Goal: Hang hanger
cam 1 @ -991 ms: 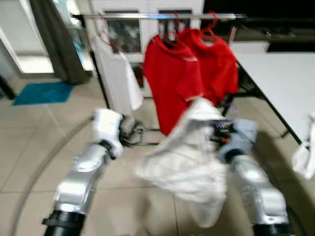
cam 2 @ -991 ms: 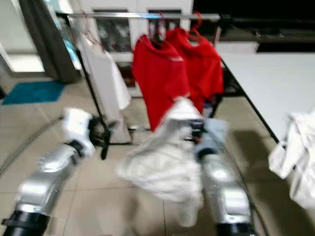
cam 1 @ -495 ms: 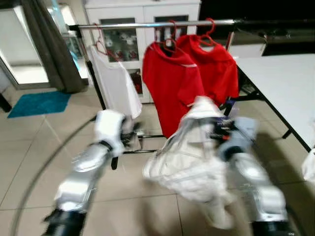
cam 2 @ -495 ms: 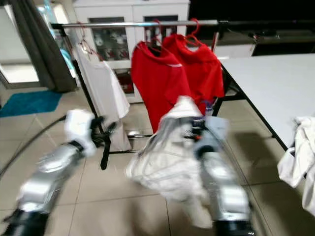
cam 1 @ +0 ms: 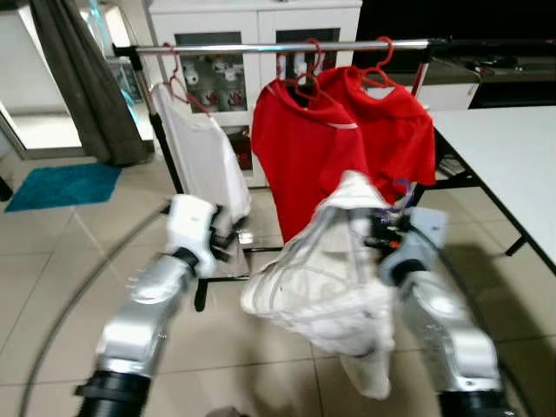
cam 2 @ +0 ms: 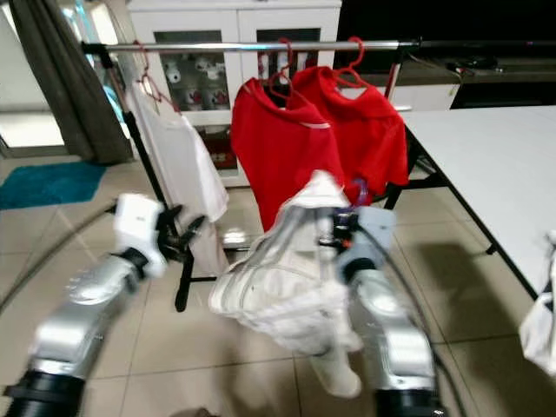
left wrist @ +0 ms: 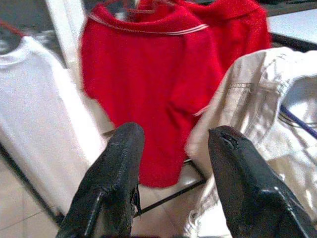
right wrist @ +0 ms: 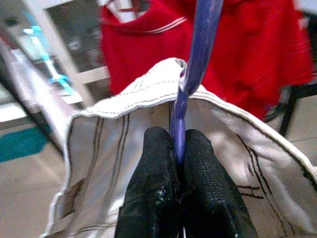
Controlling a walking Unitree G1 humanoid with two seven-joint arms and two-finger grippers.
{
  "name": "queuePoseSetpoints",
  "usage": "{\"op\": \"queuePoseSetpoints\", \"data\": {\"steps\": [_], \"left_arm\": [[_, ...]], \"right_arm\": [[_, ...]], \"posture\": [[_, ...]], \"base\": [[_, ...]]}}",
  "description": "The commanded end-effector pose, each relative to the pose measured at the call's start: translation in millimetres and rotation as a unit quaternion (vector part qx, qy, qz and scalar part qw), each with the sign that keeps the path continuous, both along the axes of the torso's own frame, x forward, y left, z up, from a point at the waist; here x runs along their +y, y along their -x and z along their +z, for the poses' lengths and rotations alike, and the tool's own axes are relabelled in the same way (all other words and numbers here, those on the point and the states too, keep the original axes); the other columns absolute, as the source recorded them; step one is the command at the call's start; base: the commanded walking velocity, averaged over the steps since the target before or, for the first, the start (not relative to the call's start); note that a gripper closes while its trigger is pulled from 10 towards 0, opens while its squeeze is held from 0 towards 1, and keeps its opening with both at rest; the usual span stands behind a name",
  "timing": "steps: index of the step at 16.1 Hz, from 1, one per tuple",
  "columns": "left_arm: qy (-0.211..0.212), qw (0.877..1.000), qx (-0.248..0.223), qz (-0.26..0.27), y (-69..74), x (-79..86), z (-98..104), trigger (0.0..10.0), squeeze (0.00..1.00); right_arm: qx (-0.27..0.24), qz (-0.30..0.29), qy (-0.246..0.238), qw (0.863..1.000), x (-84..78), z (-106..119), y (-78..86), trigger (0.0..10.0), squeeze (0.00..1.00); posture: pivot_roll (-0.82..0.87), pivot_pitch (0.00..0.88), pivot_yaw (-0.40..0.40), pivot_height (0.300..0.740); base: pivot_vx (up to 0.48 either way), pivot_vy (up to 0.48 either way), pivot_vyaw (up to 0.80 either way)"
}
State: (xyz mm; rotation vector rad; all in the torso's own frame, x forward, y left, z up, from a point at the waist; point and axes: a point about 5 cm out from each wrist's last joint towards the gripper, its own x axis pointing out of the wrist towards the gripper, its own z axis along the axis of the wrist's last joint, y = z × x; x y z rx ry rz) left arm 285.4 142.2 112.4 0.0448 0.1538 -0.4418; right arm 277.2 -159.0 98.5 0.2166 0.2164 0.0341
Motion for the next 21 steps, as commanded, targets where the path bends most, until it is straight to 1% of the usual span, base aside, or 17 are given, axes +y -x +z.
{"op": "queuePoseSetpoints", "data": {"steps": [1,5,14,21], "left_arm": [[-0.011,1.000,-0.010,0.014,-1.6,10.1,4.8,10.0,0.00],[-0.014,1.000,-0.011,0.016,-1.6,10.4,4.8,10.0,0.00],[-0.015,1.000,-0.014,0.011,-0.4,5.6,3.3,10.0,0.00],[-0.022,1.000,-0.016,0.011,2.0,8.2,3.4,10.0,0.00]], "right_arm": [[-0.038,0.016,-0.006,0.999,8.5,15.6,-6.1,10.0,0.00],[-0.043,0.025,0.000,0.999,9.3,19.0,-9.7,10.0,0.00],[-0.041,0.035,0.011,0.998,6.7,17.9,-9.3,10.0,0.00],[-0.041,0.044,0.015,0.998,4.9,18.2,-14.0,10.0,0.00]], "posture": [[0.03,0.000,0.005,0.723],[0.03,0.000,0.003,0.723],[0.03,0.000,-0.013,0.723],[0.04,0.000,-0.021,0.723]], "base": [[0.386,0.000,0.00],[0.387,0.000,0.00],[0.387,0.000,0.00],[0.387,0.000,0.00]]}}
